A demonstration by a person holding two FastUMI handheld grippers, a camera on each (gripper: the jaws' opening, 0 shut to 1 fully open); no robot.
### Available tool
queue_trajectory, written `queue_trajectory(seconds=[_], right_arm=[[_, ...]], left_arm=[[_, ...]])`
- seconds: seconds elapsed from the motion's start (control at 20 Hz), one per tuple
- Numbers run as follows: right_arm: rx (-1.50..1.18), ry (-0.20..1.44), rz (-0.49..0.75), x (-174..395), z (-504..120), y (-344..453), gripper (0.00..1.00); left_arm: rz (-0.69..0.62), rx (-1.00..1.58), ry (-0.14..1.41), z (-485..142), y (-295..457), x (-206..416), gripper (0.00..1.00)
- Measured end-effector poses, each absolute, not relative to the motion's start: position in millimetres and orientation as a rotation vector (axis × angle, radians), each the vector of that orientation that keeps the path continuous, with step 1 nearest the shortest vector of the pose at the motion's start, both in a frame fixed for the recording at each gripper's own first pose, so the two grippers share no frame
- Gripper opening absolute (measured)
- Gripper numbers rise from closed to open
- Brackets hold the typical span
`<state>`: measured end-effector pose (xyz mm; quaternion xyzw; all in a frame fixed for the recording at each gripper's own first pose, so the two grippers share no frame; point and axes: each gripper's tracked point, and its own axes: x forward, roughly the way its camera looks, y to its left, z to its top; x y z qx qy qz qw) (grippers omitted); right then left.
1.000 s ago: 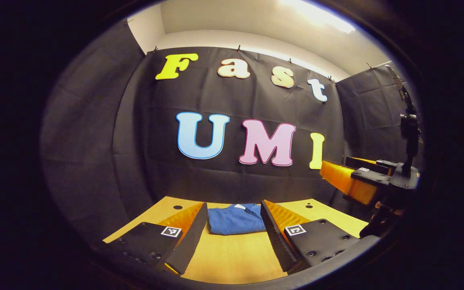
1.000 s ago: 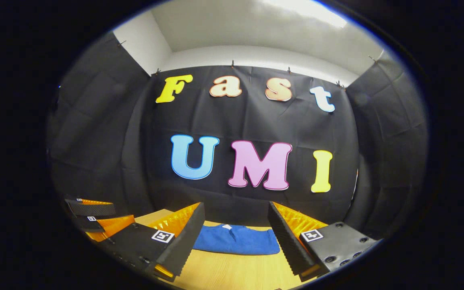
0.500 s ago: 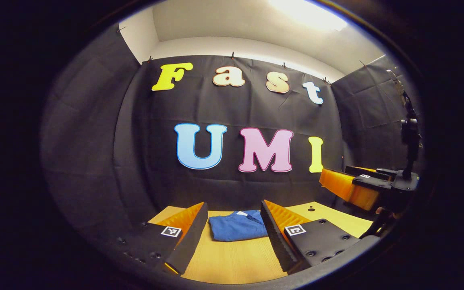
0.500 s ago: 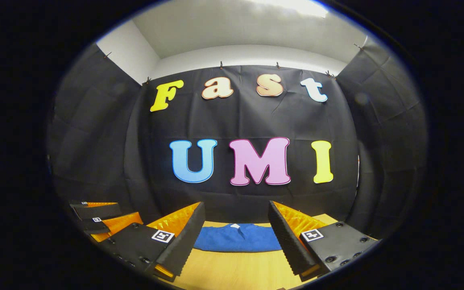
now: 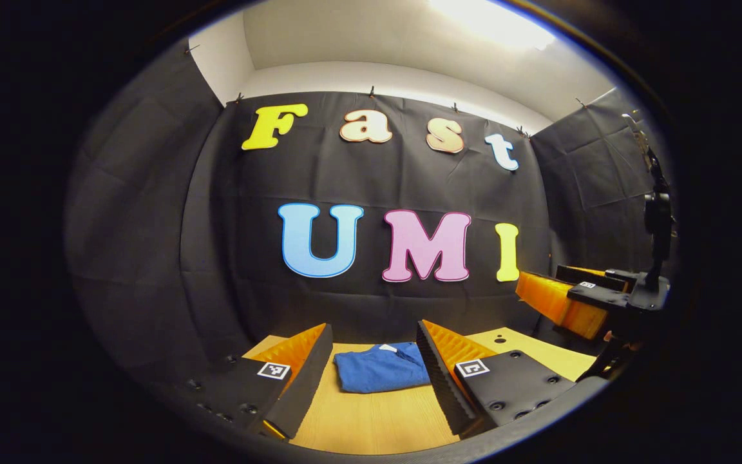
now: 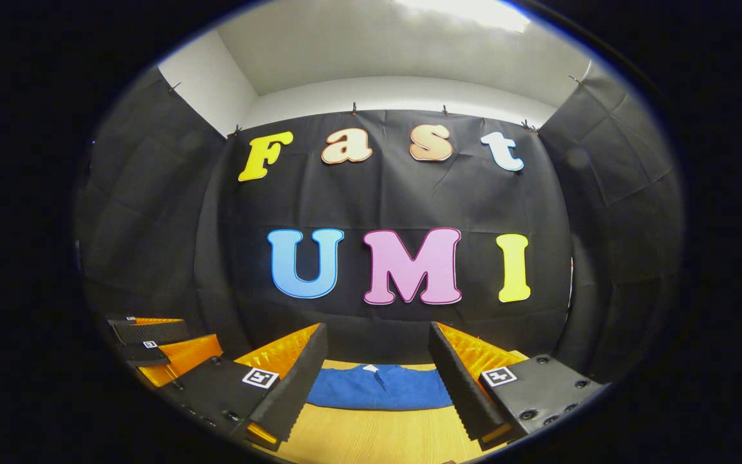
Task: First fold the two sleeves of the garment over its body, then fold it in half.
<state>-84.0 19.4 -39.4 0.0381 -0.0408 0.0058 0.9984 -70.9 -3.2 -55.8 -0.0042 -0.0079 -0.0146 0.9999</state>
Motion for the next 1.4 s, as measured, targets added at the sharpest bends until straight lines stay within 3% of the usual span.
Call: queue_trajectory(seconds=[0.1, 0.15, 0.2, 0.25, 0.35, 0.4, 0.45, 0.5, 0.65, 0.7, 0.75, 0.8, 0.85, 0.9, 1.0, 1.05, 1.1, 1.15, 1.3, 1.35, 1.4], right_arm=[[0.068, -0.091, 0.011, -84.5, -35.1, 20.8, 0.89], [0.054, -0.102, 0.010, -84.9, -32.0, 19.9, 0.98], [0.042, -0.109, 0.012, -86.8, -31.0, 20.0, 0.98], [0.038, -0.107, 0.016, -86.8, -32.4, 21.5, 0.89], [0.035, -0.098, 0.015, -84.8, -33.9, 21.2, 0.89], [0.032, -0.088, 0.009, -84.6, -35.0, 19.9, 0.98], [0.031, -0.082, 0.007, -85.2, -36.2, 20.7, 0.89], [0.034, -0.081, 0.003, -85.1, -36.0, 19.7, 0.98], [0.050, -0.064, -0.011, -85.0, -39.5, 19.0, 0.98], [0.056, -0.057, -0.014, -84.9, -41.4, 18.3, 0.89], [0.057, -0.052, -0.018, -82.9, -42.2, 16.9, 0.98], [0.048, -0.049, -0.024, -82.5, -41.7, 15.5, 0.89], [0.040, -0.053, -0.025, -83.1, -40.5, 15.5, 0.89], [0.035, -0.055, -0.023, -84.1, -39.5, 17.2, 0.98], [0.043, -0.060, -0.021, -86.3, -37.6, 17.7, 0.98], [0.048, -0.058, -0.022, -86.8, -37.4, 17.8, 0.89], [0.051, -0.050, -0.023, -87.0, -38.5, 16.7, 0.89], [0.056, -0.049, -0.023, -87.5, -38.2, 15.6, 0.98], [0.032, -0.055, -0.006, -89.2, -32.4, 15.0, 0.98], [0.014, -0.052, -0.002, -87.4, -31.7, 14.0, 0.89], [0.011, -0.048, 0.003, -84.6, -31.9, 14.6, 0.89]], left_arm=[[-0.033, -0.011, -0.021, -54.0, -4.7, -68.3, 0.74], [-0.036, -0.015, -0.022, -55.0, -4.6, -67.5, 0.77], [-0.039, -0.016, -0.017, -56.0, -5.4, -66.3, 0.76], [-0.040, -0.017, -0.014, -56.9, -5.1, -66.7, 0.76], [-0.038, -0.019, -0.020, -54.4, -4.1, -65.2, 0.76], [-0.038, -0.017, -0.021, -53.2, -4.2, -64.3, 0.76], [-0.040, -0.012, -0.022, -53.8, -3.7, -62.9, 0.76], [-0.040, -0.005, -0.027, -52.6, -3.7, -63.2, 0.76], [-0.044, -0.016, -0.025, -54.9, -4.5, -63.9, 0.76], [-0.043, -0.023, -0.016, -57.3, -5.1, -63.7, 0.76], [-0.040, -0.029, -0.010, -59.7, -3.9, -64.6, 0.76], [-0.039, -0.034, -0.008, -59.8, -3.2, -65.5, 0.77], [-0.037, -0.037, -0.009, -60.1, -1.8, -65.4, 0.77], [-0.037, -0.039, -0.012, -59.2, -1.1, -65.0, 0.77], [-0.037, -0.036, -0.005, -61.3, -1.0, -62.4, 0.76], [-0.036, -0.032, 0.001, -62.2, -1.9, -61.2, 0.76], [-0.034, -0.029, 0.005, -62.5, -2.5, -59.6, 0.76], [-0.028, -0.026, 0.005, -60.6, -2.6, -58.2, 0.77], [-0.001, -0.023, -0.019, -52.0, 1.0, -55.2, 0.76], [0.004, -0.019, -0.019, -51.7, 2.0, -55.6, 0.77], [0.006, -0.015, -0.014, -53.2, 2.3, -56.7, 0.76]])
